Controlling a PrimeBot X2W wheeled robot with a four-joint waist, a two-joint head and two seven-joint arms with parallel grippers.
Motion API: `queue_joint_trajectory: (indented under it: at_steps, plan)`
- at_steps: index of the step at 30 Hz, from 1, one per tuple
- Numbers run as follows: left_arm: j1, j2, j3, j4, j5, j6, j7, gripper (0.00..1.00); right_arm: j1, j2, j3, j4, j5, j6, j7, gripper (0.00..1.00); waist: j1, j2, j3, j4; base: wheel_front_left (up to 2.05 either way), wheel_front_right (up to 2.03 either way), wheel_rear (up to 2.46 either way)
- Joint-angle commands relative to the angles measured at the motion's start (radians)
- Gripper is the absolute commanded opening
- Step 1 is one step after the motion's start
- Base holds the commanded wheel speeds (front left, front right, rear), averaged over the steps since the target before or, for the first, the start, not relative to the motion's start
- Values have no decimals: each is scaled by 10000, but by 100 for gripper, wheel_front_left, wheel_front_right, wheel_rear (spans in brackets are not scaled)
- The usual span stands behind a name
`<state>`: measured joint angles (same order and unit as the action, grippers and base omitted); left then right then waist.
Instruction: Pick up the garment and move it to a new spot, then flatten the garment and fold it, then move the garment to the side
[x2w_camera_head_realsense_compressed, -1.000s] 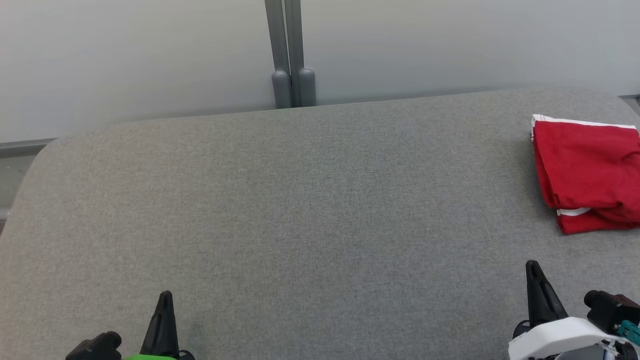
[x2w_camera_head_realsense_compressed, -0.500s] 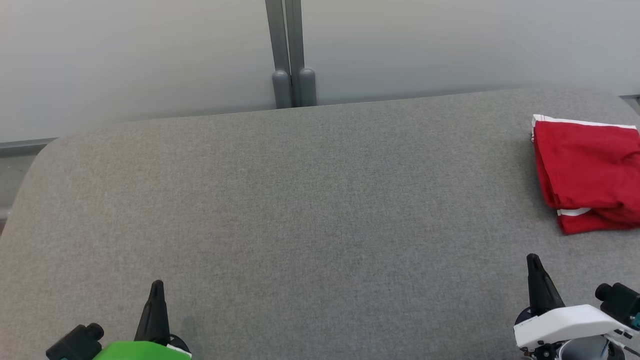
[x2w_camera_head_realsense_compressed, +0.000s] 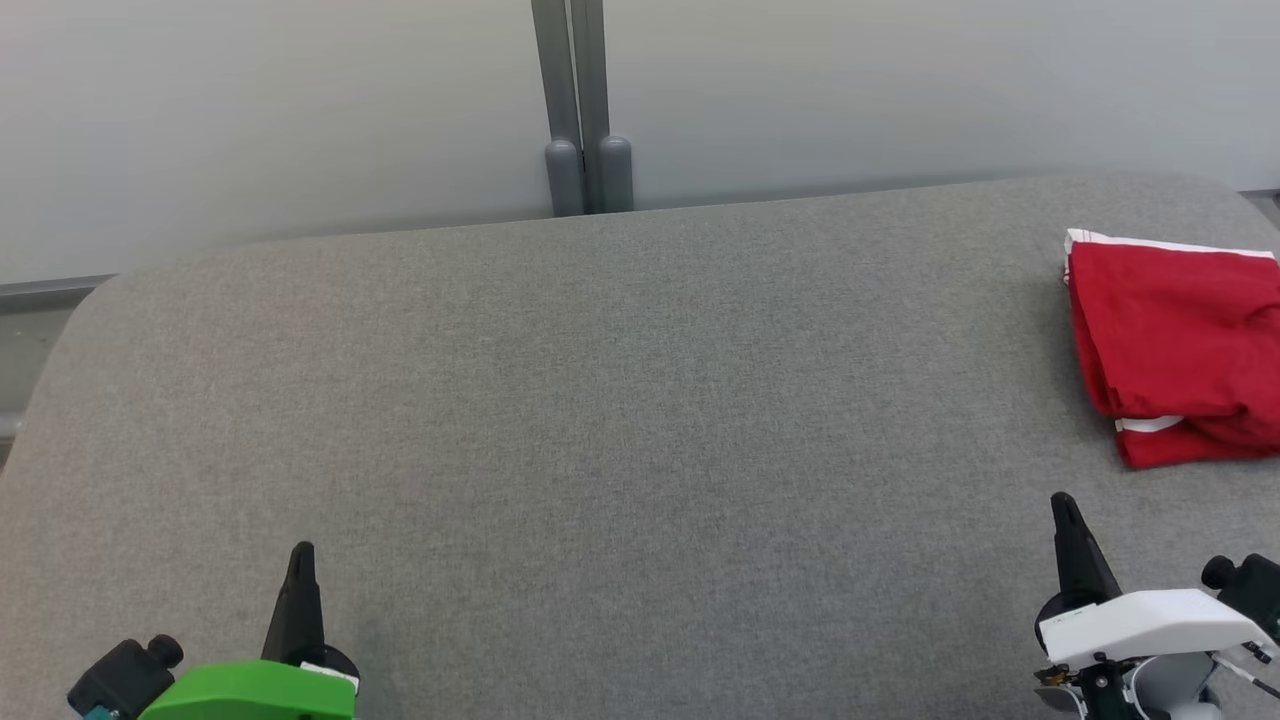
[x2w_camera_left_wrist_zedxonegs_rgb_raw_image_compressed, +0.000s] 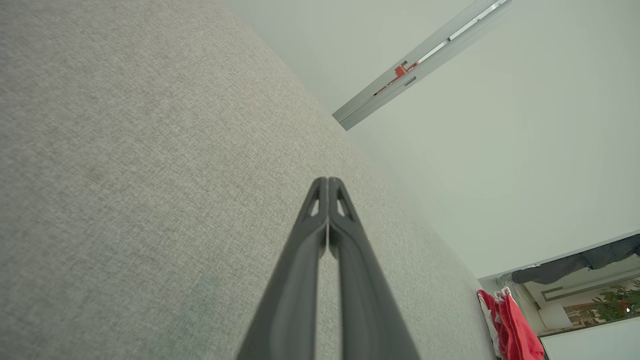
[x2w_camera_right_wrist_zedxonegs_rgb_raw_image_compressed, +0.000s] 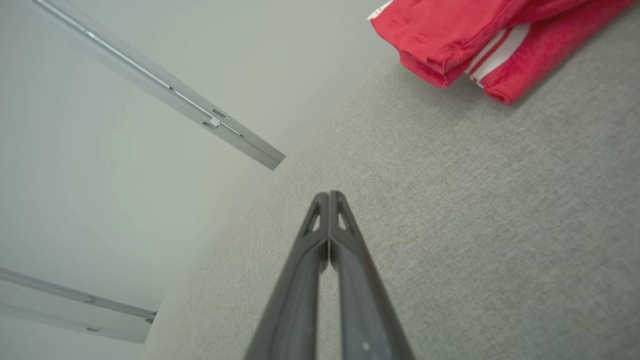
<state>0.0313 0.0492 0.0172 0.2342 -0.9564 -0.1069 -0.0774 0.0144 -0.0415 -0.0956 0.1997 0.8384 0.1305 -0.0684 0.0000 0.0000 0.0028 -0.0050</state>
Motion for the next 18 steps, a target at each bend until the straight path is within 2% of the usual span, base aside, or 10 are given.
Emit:
queue_joint_trajectory:
  at_steps: [1,18]
  plan:
    - [-297,104,68,-83,-356,-82,82,0,-219,-66,-40,-58,355,5,83,0,0,0,0,1,0,0,0]
    - [-633,112,300,-33,-2157,-130,583,0,-534,-80,-86,83,2459,6,588,0,0,0,1,12,0,0,0]
